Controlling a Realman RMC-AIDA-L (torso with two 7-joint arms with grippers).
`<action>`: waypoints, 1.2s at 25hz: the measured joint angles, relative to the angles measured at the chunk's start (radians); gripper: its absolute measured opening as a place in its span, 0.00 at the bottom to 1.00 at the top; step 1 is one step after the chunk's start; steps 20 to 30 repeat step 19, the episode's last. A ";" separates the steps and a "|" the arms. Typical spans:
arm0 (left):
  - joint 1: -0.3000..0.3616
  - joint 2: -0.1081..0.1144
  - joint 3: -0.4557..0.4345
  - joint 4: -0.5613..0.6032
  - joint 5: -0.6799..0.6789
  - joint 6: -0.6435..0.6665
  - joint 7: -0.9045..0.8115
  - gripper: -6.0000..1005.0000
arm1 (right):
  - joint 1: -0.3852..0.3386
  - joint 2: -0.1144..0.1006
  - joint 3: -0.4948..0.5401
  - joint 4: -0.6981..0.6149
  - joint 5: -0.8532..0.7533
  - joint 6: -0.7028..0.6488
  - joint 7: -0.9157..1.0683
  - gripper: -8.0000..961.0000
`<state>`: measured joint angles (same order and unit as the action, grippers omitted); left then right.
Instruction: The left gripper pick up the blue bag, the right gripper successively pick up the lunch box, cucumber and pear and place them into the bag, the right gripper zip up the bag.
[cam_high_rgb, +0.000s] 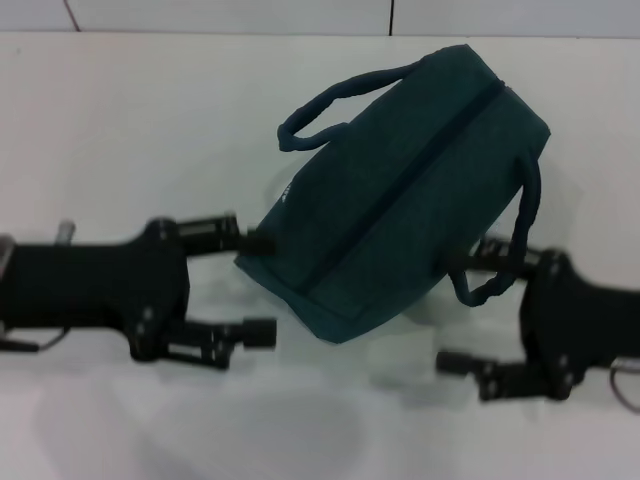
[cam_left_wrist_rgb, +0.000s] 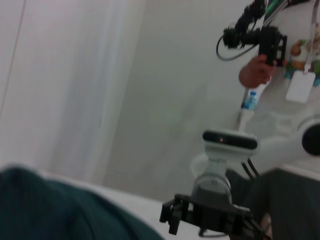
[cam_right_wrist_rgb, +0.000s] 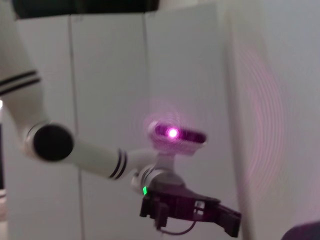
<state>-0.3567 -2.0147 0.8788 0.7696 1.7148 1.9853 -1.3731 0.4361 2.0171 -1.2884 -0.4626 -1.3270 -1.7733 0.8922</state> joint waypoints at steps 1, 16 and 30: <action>0.007 -0.004 0.000 -0.004 0.015 0.001 0.013 0.89 | 0.000 0.001 -0.028 0.006 0.000 0.011 -0.018 0.89; 0.046 -0.004 0.002 -0.160 0.079 -0.004 0.227 0.89 | 0.000 0.011 -0.126 0.047 0.013 0.103 -0.061 0.89; 0.052 -0.004 0.002 -0.161 0.080 -0.004 0.229 0.89 | 0.000 0.011 -0.127 0.047 0.014 0.106 -0.062 0.89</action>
